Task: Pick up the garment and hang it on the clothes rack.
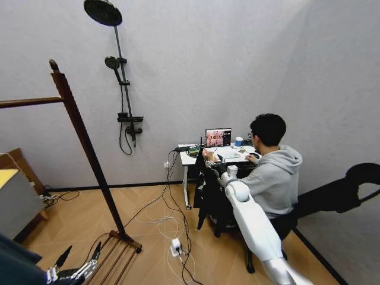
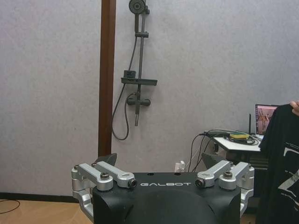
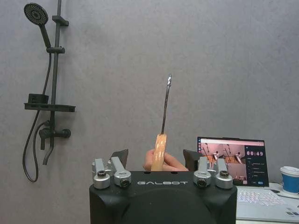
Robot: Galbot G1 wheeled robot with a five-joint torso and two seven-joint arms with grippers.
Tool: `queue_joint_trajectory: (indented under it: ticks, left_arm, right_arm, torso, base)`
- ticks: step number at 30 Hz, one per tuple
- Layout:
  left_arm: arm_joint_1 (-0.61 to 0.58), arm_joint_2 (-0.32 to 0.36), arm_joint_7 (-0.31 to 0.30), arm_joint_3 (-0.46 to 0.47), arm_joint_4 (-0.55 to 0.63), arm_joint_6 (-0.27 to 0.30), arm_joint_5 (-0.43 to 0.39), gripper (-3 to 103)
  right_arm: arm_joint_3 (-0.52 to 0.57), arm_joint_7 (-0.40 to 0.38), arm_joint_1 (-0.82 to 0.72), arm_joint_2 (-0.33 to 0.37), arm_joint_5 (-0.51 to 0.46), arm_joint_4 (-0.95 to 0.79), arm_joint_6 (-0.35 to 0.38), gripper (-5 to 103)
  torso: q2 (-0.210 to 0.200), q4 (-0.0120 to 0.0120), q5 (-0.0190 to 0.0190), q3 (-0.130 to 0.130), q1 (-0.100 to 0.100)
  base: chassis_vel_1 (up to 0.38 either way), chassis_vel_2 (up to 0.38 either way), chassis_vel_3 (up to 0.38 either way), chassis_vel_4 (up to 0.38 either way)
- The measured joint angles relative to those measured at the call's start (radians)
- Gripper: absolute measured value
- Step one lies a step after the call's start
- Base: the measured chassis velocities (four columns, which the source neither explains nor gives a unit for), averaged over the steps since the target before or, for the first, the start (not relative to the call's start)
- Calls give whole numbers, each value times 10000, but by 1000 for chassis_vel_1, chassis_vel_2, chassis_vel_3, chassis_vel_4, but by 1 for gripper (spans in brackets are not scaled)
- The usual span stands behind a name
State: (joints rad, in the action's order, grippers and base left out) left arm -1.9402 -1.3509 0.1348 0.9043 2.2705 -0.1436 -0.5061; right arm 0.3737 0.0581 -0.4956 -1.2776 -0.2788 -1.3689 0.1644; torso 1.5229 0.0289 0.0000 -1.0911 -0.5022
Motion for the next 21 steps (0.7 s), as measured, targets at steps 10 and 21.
queue_joint_trajectory:
  ticks: [10,21]
  left_arm:
    - [0,0,0,0,0,0,0,100]
    - [0,0,1,0,0,0,0,100]
  right_arm:
    - [18,378,232,71,76,309,-221,30]
    - [227,249,-71,394,-500,-150,-96,10]
  torso:
    - [0,-2,0,0,0]
    - [0,-2,0,0,0]
  base:
    - [0,0,0,0]
    - [0,0,0,0]
